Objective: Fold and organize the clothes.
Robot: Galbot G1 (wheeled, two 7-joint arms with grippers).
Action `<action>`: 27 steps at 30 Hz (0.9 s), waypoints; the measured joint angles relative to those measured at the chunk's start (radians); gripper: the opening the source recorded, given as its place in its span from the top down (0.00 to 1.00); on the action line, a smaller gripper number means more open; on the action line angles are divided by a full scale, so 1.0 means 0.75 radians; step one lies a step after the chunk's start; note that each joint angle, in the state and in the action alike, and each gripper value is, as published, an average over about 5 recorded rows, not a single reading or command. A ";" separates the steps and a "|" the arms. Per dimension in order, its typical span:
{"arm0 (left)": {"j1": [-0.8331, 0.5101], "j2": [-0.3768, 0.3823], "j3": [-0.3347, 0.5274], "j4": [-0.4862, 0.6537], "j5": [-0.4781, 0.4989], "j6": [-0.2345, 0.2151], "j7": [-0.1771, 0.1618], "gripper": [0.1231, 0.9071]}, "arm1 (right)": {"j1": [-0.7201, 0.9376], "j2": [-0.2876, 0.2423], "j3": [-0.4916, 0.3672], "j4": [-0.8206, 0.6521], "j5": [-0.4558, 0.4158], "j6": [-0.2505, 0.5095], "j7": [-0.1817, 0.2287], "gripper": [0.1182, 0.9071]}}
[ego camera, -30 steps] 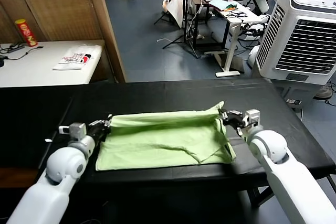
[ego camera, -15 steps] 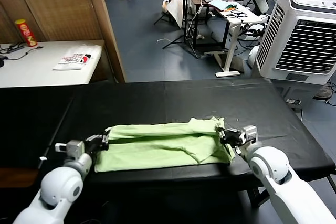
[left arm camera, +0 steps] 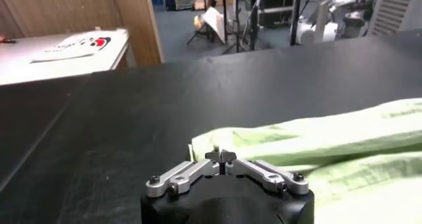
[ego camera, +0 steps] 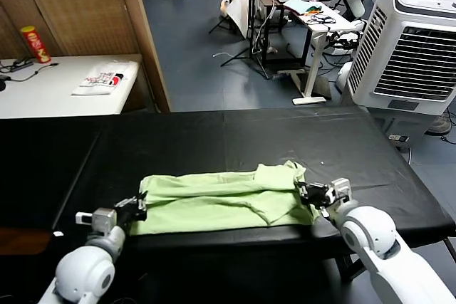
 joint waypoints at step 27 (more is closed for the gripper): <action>-0.212 -0.089 -0.034 0.265 -0.256 -0.023 -0.013 0.14 | 0.306 0.318 -0.084 -0.450 -0.185 0.138 0.024 0.32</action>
